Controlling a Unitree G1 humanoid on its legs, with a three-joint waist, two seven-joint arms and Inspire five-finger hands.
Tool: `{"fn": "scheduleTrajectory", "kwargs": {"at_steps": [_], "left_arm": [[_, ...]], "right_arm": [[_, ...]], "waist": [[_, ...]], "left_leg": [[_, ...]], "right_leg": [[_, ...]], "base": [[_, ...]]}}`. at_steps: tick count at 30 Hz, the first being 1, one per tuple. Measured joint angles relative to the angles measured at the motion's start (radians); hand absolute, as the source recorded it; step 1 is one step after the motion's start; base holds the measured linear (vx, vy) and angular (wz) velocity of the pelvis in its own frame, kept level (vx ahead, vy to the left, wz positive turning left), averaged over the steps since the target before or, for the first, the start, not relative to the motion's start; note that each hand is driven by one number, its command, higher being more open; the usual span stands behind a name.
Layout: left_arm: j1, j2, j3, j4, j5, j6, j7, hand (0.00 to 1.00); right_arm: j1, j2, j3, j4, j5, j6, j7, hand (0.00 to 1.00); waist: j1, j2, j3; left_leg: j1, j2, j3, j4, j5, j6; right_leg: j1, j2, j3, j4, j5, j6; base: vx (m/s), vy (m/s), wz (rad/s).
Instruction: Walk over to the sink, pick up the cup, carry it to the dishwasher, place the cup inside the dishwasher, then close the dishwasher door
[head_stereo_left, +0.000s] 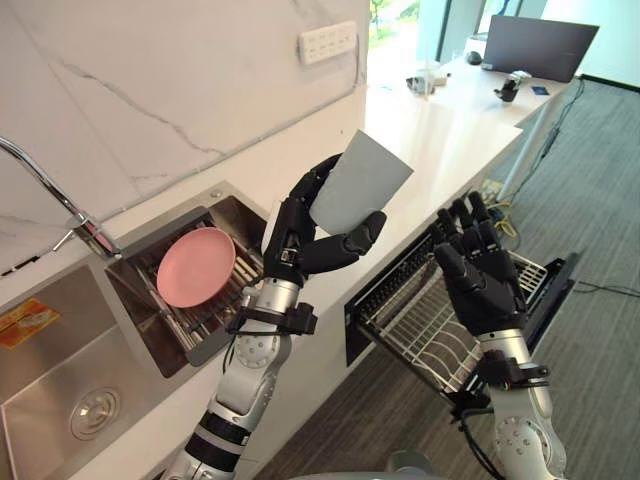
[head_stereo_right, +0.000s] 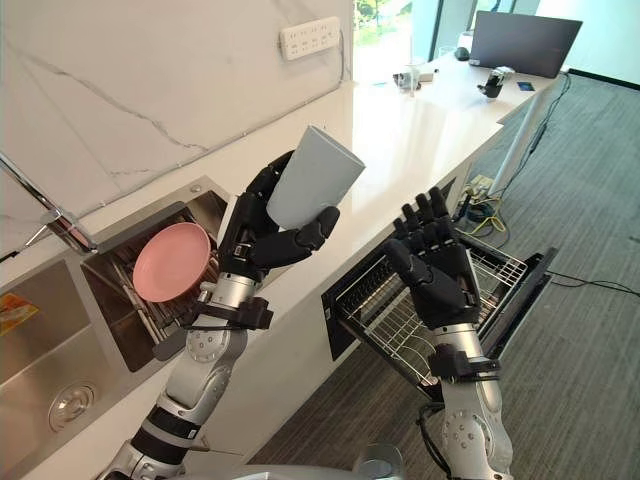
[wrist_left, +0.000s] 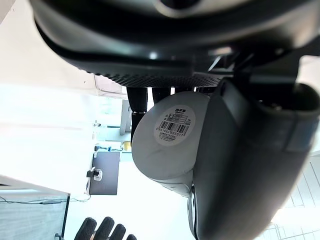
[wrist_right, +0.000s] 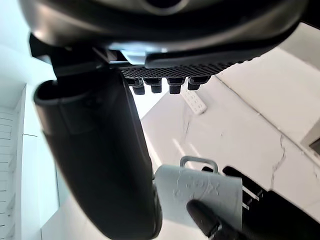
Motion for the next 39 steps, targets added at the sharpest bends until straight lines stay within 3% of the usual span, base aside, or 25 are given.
{"fn": "scheduleTrajectory", "kwargs": {"at_steps": [1, 2, 3, 5, 9, 15, 25, 39], "left_arm": [[0.0, 0.004, 0.0, 0.002, 0.002, 0.0, 0.004, 0.0], [-0.004, 0.01, 0.0, 0.004, 0.002, -0.001, 0.012, 0.0], [-0.015, 0.012, -0.003, 0.016, 0.002, -0.001, 0.013, 0.0], [-0.044, 0.006, -0.017, 0.053, 0.001, -0.002, 0.007, 0.0], [-0.051, -0.001, -0.056, 0.076, -0.008, -0.021, -0.065, 0.0], [-0.051, -0.001, -0.07, 0.074, -0.011, -0.042, -0.083, 0.0], [-0.046, 0.004, -0.079, 0.074, -0.019, -0.042, -0.067, 0.0], [-0.025, 0.0, -0.088, 0.058, -0.04, -0.041, -0.095, 0.0]], "right_arm": [[-0.012, 0.002, 0.022, 0.002, 0.018, 0.02, 0.021, 1.0], [-0.025, 0.006, 0.053, 0.005, 0.025, 0.038, 0.037, 1.0], [-0.028, 0.01, 0.068, 0.006, 0.026, 0.047, 0.048, 1.0], [-0.03, 0.007, 0.077, 0.009, 0.026, 0.053, 0.052, 1.0], [-0.032, -0.02, 0.076, 0.032, 0.037, 0.053, 0.016, 1.0], [-0.076, -0.027, 0.141, 0.041, 0.048, 0.052, -0.1, 1.0], [-0.116, -0.025, 0.165, 0.048, 0.095, 0.002, -0.221, 1.0], [-0.211, -0.028, 0.19, 0.077, 0.164, -0.023, -0.246, 1.0]], "waist": [[0.003, -0.002, -0.001], [0.005, -0.014, -0.002], [0.005, -0.026, -0.002], [0.005, -0.026, -0.002], [0.007, -0.025, -0.003], [0.041, -0.024, -0.004], [0.043, -0.024, -0.005], [0.045, -0.024, -0.005]], "left_leg": [[-0.001, 0.009, 0.035, 0.002, 0.0, 0.0], [-0.003, 0.01, 0.054, 0.01, 0.0, -0.001], [-0.005, 0.007, 0.055, 0.016, -0.002, -0.003], [-0.014, 0.015, 0.041, 0.018, -0.002, -0.005], [-0.016, 0.034, -0.018, 0.007, 0.006, -0.021], [-0.017, 0.054, -0.033, 0.008, 0.019, -0.035], [-0.017, 0.049, -0.05, -0.005, 0.028, -0.036], [-0.018, 0.046, -0.072, -0.026, 0.047, -0.04]], "right_leg": [[-0.007, -0.04, -0.101, 0.008, 0.005, -0.027], [-0.012, -0.066, -0.158, 0.011, 0.056, -0.056], [-0.012, -0.071, -0.162, 0.003, 0.101, -0.028], [-0.006, -0.059, -0.159, -0.011, 0.113, -0.008], [0.054, -0.032, -0.214, -0.075, 0.136, -0.005], [0.14, 0.016, -0.252, -0.243, 0.221, -0.015], [0.162, 0.017, -0.271, -0.278, 0.239, -0.017], [0.174, 0.024, -0.299, -0.296, 0.241, -0.018]], "base": [[-0.06, 0.057, -0.88], [-0.03, 0.034, -0.78], [-0.02, -0.009, -0.42], [-0.04, -0.054, -0.02], [-0.04, -0.06, 0.27], [-0.02, -0.034, 0.09], [-0.02, -0.008, 0.05], [-0.01, -0.007, 0.05]]}}
